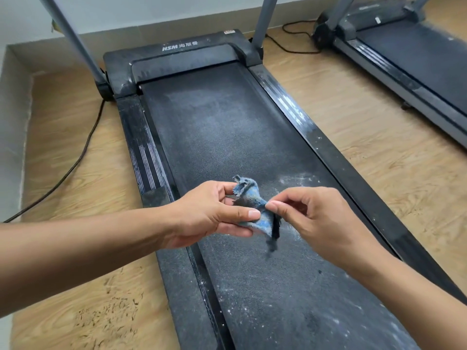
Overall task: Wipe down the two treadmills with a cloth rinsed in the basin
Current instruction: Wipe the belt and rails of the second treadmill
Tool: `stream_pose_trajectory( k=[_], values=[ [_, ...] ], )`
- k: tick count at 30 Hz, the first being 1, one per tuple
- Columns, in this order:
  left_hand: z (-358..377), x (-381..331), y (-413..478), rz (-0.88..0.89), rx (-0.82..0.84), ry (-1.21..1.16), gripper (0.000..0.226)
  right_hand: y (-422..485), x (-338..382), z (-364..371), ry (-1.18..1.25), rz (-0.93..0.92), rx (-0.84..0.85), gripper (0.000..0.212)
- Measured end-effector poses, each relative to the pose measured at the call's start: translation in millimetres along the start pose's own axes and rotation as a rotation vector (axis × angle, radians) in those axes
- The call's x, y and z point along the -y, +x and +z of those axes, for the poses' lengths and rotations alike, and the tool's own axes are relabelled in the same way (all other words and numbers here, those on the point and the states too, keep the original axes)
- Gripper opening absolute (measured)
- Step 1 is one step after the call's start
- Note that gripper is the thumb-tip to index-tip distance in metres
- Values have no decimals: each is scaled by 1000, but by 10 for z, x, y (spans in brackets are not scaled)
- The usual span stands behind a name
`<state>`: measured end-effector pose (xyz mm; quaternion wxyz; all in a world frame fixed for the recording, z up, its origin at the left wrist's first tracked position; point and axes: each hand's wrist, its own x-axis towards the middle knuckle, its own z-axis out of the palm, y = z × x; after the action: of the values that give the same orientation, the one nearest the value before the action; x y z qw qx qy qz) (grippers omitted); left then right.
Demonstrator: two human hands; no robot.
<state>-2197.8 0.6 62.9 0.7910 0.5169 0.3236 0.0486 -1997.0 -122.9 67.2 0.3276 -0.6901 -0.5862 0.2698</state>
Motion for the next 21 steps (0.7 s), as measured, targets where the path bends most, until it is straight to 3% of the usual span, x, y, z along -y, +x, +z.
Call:
stream_pose_trajectory(
  k=[4,8,12,15,18,21],
  values=[
    [-69,59,-30,5,109,100,43,81,-46,6,131,56,-35,26],
    [-122,146,-117,-40,243,287,33,154,-71,-102,364,158,-156,24],
    [-166,263,-147,-62,252,431,21,166,-23,-192,390,178,-116,25],
    [-81,257,-115,-35,202,337,40,153,57,-182,355,138,-16,26],
    [31,187,4,30,116,203,64,148,158,-164,494,158,68,26],
    [107,128,104,22,164,237,47,167,204,-176,542,147,94,26]
  ],
)
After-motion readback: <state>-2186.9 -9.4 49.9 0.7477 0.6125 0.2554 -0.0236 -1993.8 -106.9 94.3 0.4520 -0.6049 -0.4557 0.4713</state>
